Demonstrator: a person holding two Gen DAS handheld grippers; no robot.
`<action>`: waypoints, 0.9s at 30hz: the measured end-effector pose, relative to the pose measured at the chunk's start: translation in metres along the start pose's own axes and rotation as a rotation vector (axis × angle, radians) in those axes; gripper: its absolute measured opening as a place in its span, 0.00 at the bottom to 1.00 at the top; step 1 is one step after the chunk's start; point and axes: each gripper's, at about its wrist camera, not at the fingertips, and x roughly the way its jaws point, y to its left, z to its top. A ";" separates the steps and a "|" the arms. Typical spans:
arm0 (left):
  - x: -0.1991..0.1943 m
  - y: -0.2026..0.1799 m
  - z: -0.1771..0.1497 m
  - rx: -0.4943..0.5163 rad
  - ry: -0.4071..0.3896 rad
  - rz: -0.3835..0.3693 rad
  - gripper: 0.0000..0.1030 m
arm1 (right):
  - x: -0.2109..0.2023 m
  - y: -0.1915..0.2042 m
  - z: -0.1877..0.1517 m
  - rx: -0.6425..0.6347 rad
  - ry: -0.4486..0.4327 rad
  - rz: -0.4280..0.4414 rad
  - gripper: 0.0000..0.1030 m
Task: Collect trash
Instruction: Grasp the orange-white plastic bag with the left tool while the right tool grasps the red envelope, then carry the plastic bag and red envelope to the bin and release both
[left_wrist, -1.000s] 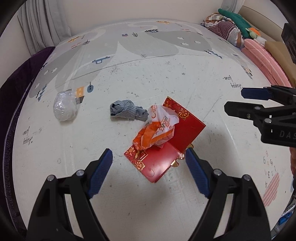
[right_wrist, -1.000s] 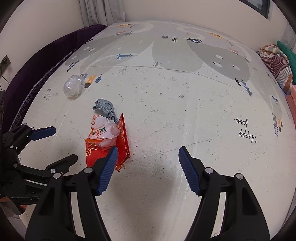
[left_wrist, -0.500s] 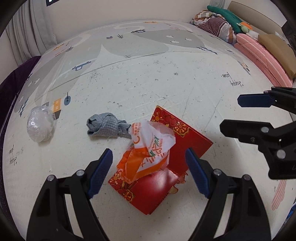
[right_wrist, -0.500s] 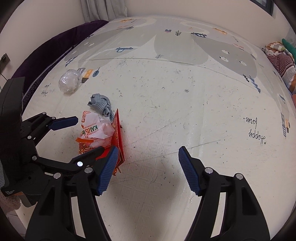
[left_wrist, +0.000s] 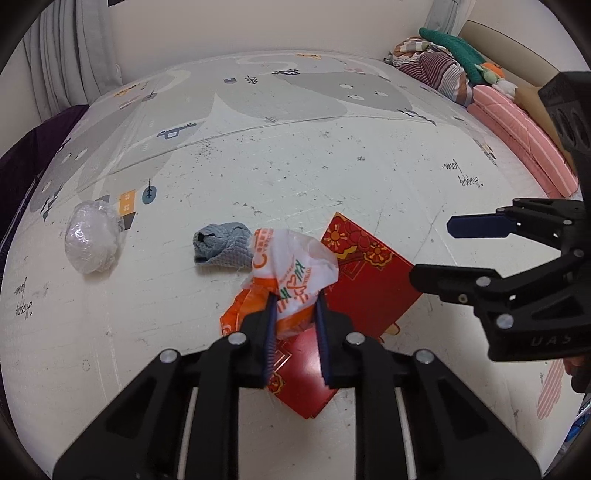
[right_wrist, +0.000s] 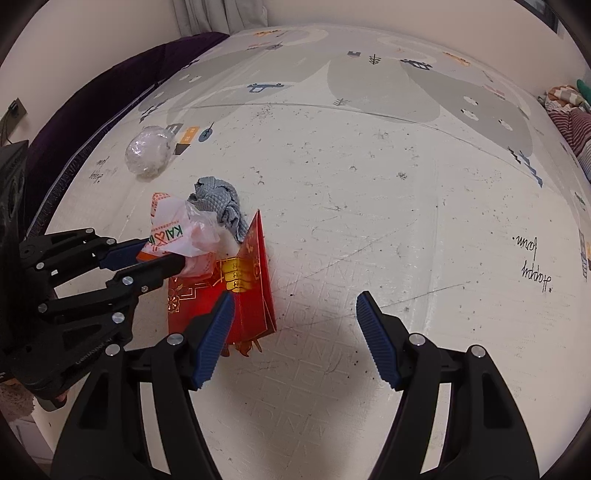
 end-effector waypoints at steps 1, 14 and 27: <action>-0.003 0.003 -0.001 -0.004 -0.003 0.002 0.18 | 0.003 0.002 0.000 -0.003 0.005 0.004 0.64; -0.043 0.018 -0.024 -0.041 0.008 0.046 0.18 | 0.007 0.032 -0.009 -0.039 0.048 0.076 0.01; -0.163 0.018 -0.045 -0.134 -0.027 0.092 0.18 | -0.108 0.085 -0.019 -0.109 -0.002 0.060 0.01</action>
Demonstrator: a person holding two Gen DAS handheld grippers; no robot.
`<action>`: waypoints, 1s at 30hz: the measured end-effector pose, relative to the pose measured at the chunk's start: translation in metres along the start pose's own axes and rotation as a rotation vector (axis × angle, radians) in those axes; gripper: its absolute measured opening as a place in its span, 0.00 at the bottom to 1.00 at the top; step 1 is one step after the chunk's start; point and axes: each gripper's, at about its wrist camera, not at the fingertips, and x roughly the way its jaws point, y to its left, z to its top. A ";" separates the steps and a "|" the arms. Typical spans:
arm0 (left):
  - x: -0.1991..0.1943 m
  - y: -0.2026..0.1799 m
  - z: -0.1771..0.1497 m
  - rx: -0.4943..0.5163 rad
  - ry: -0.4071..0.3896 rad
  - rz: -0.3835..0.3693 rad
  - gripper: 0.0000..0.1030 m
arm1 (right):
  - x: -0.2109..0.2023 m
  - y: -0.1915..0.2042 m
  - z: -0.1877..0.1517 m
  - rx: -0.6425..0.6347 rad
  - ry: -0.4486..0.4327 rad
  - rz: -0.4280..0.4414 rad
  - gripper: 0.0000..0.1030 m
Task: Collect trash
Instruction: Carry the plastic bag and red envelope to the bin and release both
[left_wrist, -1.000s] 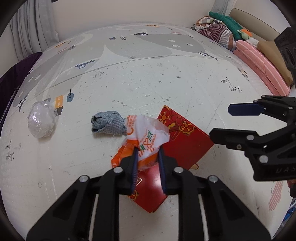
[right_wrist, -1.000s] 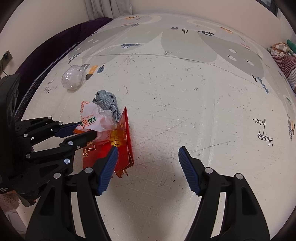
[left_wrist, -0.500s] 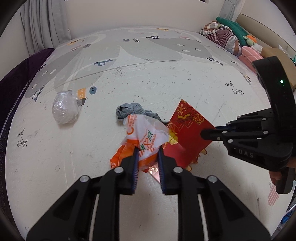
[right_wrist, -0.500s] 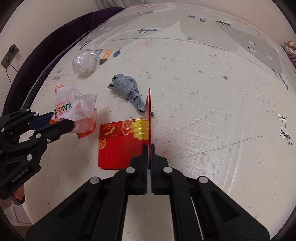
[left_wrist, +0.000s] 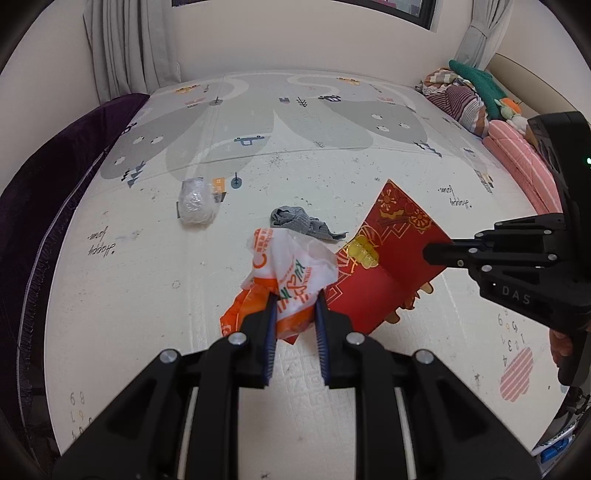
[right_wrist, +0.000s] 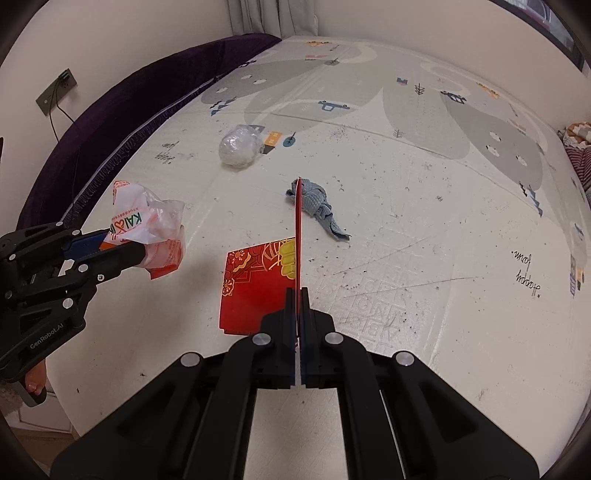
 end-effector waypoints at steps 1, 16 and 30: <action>-0.010 0.001 -0.002 -0.008 -0.002 0.005 0.18 | -0.010 0.006 -0.002 -0.002 -0.005 0.001 0.01; -0.181 0.002 -0.084 -0.238 -0.013 0.206 0.18 | -0.142 0.105 -0.030 -0.230 -0.061 0.137 0.01; -0.344 -0.019 -0.271 -0.794 -0.028 0.594 0.18 | -0.204 0.271 -0.113 -0.798 -0.021 0.486 0.01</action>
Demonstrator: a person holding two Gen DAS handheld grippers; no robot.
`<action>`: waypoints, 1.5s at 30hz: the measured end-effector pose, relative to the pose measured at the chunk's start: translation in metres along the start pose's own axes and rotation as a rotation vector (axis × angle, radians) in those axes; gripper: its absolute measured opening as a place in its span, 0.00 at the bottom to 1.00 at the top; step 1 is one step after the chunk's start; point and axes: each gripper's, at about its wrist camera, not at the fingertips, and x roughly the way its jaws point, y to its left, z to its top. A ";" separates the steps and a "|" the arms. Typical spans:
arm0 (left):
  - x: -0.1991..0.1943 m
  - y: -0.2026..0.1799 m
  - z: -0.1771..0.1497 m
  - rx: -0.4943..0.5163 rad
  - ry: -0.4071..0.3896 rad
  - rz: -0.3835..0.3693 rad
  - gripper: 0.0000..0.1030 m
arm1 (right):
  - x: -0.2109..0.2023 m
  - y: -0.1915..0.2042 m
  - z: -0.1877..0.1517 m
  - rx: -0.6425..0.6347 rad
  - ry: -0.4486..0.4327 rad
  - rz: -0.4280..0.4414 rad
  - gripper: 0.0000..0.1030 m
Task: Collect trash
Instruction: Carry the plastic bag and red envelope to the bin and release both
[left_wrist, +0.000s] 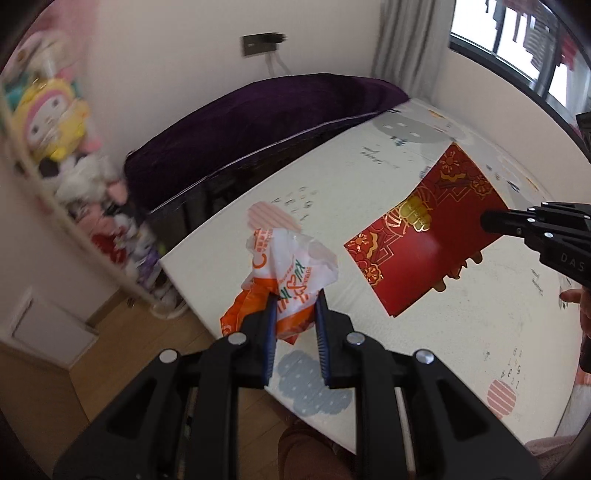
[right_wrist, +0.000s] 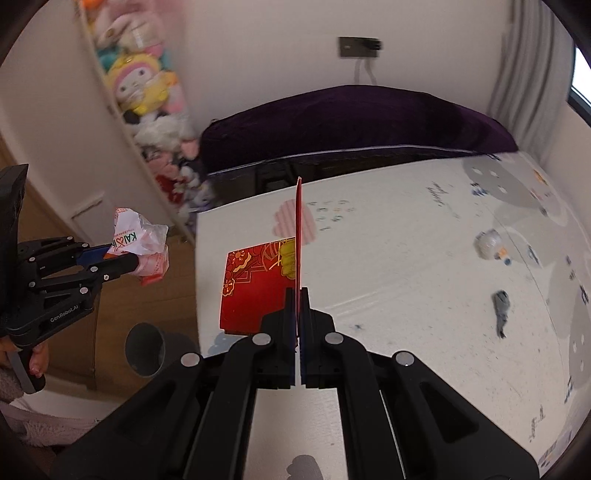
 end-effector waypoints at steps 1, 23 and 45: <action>-0.008 0.015 -0.010 -0.038 0.003 0.027 0.18 | 0.006 0.018 0.005 -0.039 0.009 0.028 0.01; -0.069 0.293 -0.286 -0.753 0.088 0.385 0.19 | 0.191 0.469 -0.043 -0.771 0.229 0.418 0.01; 0.044 0.320 -0.393 -0.942 0.091 0.388 0.19 | 0.338 0.519 -0.139 -0.862 0.346 0.457 0.42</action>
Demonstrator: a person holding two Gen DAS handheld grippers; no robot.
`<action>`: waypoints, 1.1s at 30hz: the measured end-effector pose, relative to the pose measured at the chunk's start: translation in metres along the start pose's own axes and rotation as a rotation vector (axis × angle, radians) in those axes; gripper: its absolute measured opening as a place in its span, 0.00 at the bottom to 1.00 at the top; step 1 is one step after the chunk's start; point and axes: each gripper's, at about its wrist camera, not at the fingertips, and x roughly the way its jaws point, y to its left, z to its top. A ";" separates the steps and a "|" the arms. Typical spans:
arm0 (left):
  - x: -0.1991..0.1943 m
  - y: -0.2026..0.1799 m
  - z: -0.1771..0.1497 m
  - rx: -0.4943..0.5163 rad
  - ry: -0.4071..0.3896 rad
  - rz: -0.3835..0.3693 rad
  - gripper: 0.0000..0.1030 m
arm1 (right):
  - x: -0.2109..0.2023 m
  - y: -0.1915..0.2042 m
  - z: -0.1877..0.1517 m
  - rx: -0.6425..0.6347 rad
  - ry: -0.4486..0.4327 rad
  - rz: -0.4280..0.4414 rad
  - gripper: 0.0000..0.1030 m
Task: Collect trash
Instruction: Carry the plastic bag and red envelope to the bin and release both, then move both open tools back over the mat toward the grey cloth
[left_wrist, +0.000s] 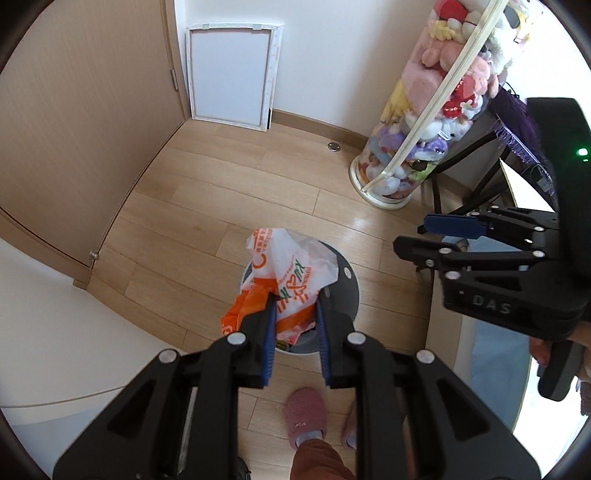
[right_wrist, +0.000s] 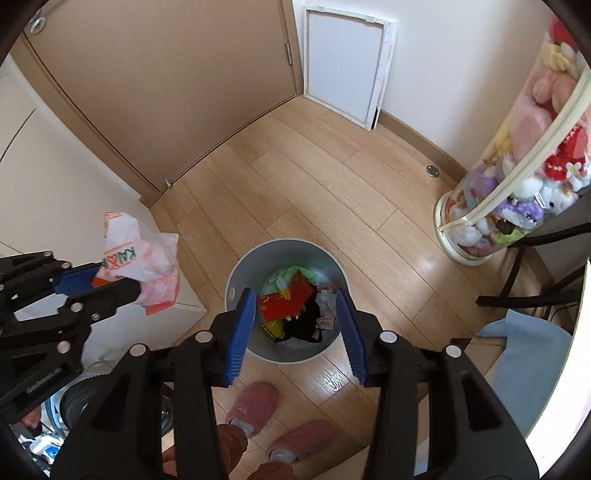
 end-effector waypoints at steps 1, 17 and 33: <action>0.001 -0.001 -0.001 0.002 -0.001 -0.001 0.20 | -0.003 -0.002 -0.001 0.004 -0.002 -0.002 0.42; 0.019 -0.029 0.012 0.062 0.004 0.025 0.70 | -0.036 -0.050 -0.023 0.109 -0.033 -0.046 0.44; -0.027 -0.104 0.028 0.246 0.019 -0.090 0.70 | -0.126 -0.089 -0.081 0.379 -0.152 -0.123 0.46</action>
